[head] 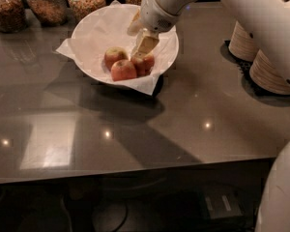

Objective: Pick apple from white bowl

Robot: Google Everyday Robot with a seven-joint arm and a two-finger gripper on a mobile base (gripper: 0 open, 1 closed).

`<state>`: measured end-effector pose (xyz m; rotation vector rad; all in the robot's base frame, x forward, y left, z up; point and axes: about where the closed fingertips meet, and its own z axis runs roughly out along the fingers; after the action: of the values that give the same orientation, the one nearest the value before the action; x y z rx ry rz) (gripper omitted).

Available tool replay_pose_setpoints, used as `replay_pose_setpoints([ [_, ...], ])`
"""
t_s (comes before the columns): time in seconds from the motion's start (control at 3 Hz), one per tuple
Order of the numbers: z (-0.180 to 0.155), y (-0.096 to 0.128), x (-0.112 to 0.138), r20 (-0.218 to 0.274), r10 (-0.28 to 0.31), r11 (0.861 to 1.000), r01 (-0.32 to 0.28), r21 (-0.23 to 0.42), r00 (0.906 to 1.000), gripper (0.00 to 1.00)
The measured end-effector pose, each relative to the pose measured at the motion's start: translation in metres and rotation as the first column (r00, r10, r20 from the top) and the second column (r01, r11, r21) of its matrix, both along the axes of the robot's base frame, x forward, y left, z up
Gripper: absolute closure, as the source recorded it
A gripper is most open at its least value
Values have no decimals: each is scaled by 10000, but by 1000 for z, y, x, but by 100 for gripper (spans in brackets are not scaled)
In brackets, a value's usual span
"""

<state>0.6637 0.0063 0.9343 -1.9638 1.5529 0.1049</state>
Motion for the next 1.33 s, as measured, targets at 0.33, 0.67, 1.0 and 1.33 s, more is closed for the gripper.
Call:
replay_pose_setpoints([
  [0.33,-16,-4,0,-94,183,9991,-187,-389,9998,49],
  [0.67,-33,-7,2,-261,361,9964,-380,-764,9990,34],
  [1.0,-43,-9,4,-377,474,9936,-510,-1003,9982,34],
  [1.33,-51,-9,7,-477,502,9914,-555,-1183,9976,30],
])
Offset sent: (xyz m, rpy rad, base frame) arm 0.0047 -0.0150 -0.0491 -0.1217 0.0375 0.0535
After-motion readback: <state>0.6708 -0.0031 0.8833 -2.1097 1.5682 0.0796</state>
